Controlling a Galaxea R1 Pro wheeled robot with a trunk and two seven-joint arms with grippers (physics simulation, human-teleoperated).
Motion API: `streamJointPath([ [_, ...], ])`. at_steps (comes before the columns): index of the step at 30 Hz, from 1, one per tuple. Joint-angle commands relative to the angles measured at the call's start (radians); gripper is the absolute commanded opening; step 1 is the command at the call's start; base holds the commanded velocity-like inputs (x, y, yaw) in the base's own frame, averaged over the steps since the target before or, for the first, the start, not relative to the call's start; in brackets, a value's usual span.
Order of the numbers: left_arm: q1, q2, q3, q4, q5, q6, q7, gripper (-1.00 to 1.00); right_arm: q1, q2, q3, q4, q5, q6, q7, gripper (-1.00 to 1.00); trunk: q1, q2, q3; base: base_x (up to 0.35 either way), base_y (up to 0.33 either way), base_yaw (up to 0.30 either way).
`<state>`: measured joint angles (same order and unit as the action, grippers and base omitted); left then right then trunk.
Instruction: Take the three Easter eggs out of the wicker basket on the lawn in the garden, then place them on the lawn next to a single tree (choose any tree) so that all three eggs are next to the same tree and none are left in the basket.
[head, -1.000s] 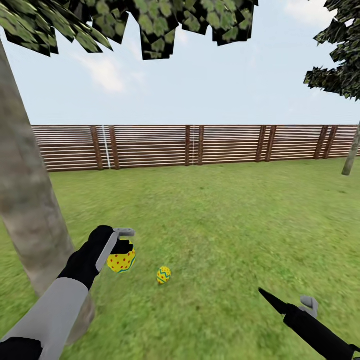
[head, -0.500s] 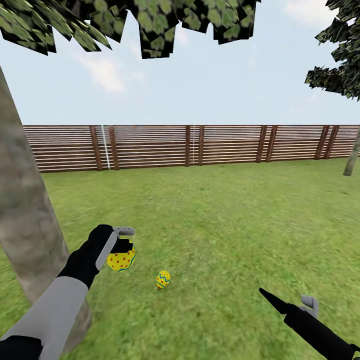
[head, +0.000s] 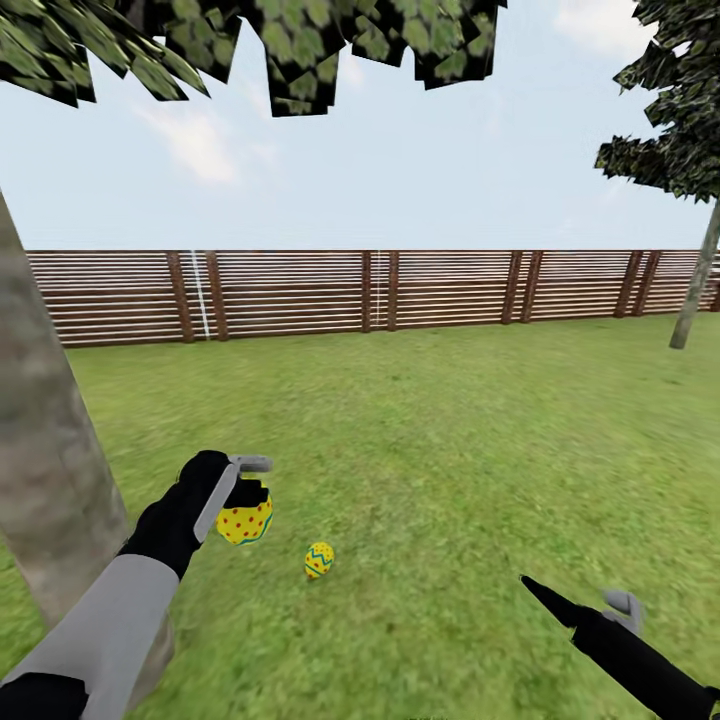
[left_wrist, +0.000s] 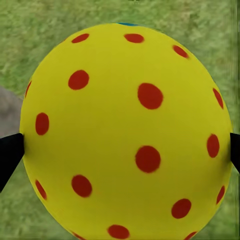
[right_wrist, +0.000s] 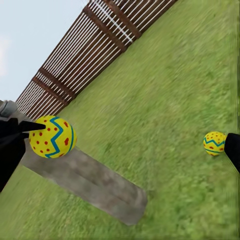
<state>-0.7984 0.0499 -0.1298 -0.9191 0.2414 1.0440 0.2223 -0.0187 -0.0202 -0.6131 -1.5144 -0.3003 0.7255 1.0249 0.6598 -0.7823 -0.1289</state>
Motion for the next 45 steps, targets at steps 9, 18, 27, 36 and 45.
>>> streamJointPath([
  [9,0.0,-0.001,-0.004,-0.001,0.01,0.003,0.009,-1.0,-0.001,-0.001,-0.001,0.003,-0.003,0.008,0.001,1.0,0.0,-0.001,-0.002,0.0,0.0,-0.269],
  [18,0.001,-0.001,-0.004,-0.002,0.01,0.003,0.009,-1.0,-0.001,-0.001,-0.001,0.003,-0.003,0.008,0.0,1.0,0.0,-0.001,-0.002,0.0,0.0,-0.272],
  [27,0.001,-0.001,-0.004,-0.002,0.009,0.003,0.011,-1.0,-0.001,-0.001,-0.001,0.003,-0.003,0.009,0.0,1.0,0.0,-0.001,-0.002,0.0,-0.037,-0.272],
  [36,0.001,-0.001,-0.004,-0.001,0.009,0.003,0.012,-1.0,-0.001,-0.001,-0.001,0.003,-0.003,0.009,0.0,1.0,0.0,-0.001,-0.002,0.0,-0.09,-0.272],
  [45,0.001,-0.002,-0.004,-0.001,0.009,0.003,0.012,-1.0,-0.001,-0.001,-0.001,0.004,-0.003,0.009,-0.001,1.0,0.0,-0.001,-0.002,0.0,-0.092,-0.272],
])
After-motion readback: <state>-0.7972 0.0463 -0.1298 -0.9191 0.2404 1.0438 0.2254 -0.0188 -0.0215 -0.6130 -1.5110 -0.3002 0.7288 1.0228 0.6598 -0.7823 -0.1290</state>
